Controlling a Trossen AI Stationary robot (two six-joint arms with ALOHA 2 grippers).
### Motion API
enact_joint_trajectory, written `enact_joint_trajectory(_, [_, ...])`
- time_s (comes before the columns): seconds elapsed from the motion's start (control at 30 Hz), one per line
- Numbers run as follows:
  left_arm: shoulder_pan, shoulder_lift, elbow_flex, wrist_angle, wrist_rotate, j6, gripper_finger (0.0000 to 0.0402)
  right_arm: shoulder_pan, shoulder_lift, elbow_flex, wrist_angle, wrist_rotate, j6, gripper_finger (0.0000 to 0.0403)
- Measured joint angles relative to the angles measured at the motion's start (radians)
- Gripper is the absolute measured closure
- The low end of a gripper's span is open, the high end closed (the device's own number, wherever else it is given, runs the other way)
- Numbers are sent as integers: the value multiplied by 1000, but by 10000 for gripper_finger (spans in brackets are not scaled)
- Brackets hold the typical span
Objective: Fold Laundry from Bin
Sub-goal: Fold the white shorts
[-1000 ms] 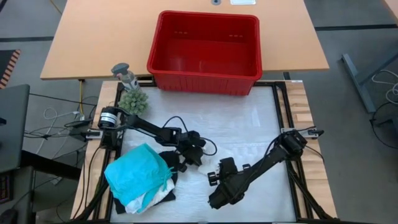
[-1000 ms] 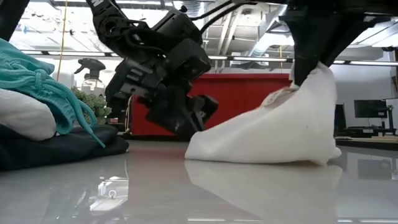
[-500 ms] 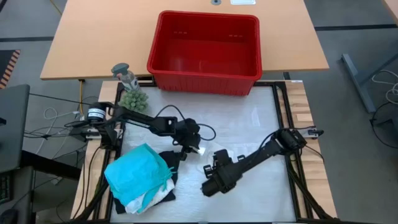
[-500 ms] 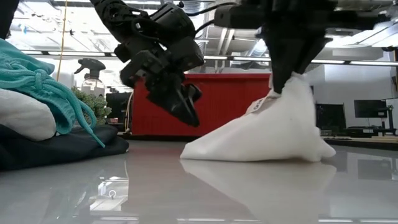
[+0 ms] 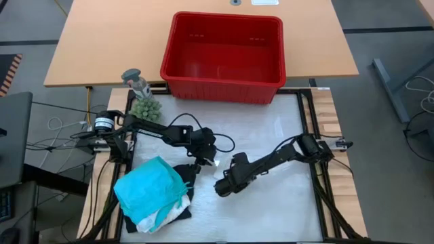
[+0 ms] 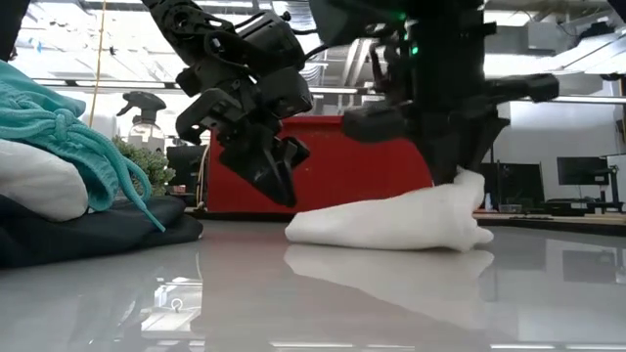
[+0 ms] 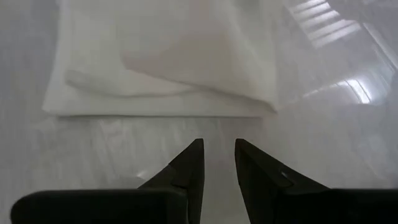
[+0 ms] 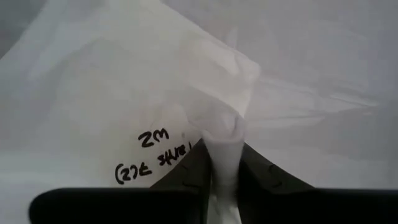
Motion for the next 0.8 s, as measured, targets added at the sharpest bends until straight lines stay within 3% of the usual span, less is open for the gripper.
enact_joint_trajectory(0.37, [0, 0, 0, -31, 71, -35, 324, -62, 0, -13, 22, 20, -133, 287])
enact_joint_trajectory(0.67, [5, -19, 1, -62, 78, -58, 324, -137, 0, 16, 27, 25, -256, 156])
enact_joint_trajectory(0.8, [7, -48, 1, -112, 76, -57, 324, -170, 0, 69, 24, 94, -376, 114])
